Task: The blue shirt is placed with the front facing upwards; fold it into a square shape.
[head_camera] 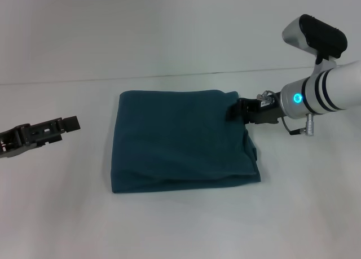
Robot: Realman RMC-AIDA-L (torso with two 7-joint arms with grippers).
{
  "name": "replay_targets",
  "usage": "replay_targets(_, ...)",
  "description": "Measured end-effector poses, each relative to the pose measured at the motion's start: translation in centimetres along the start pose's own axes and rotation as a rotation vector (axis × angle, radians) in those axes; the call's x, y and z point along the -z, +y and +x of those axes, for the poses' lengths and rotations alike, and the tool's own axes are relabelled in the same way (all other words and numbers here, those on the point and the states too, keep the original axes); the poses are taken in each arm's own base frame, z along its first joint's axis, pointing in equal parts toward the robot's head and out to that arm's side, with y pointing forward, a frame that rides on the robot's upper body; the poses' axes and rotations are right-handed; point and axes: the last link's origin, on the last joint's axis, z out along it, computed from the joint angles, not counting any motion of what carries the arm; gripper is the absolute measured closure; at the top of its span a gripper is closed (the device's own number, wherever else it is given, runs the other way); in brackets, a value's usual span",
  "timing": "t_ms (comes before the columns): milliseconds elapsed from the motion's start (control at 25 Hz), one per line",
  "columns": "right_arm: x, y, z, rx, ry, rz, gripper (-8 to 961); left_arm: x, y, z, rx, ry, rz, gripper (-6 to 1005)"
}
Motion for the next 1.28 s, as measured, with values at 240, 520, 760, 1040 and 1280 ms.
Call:
replay_targets(240, 0.2, -0.1, -0.2, -0.004, -0.005, 0.0, 522, -0.1, -0.1, -0.1, 0.003, 0.0, -0.001, 67)
replay_targets(520, 0.5, 0.0, -0.7, 0.002, -0.011, -0.002, 725, -0.2, -0.1, -0.1, 0.005, 0.001, -0.003, 67)
replay_targets(760, 0.7, 0.3, -1.2, 0.015, -0.017, -0.009, 858, -0.1, -0.1, 0.0, 0.001, 0.002, -0.001, 67)
replay_targets(1040, 0.9, 0.8, -1.9, 0.035, -0.045, -0.014, 920, -0.1, -0.2, 0.1, 0.0, 0.005, 0.003, 67)
replay_targets(1280, 1.4, 0.9, -2.8, 0.066, -0.074, 0.0, 918, -0.1, -0.2, 0.1, 0.0, 0.007, 0.004, 66)
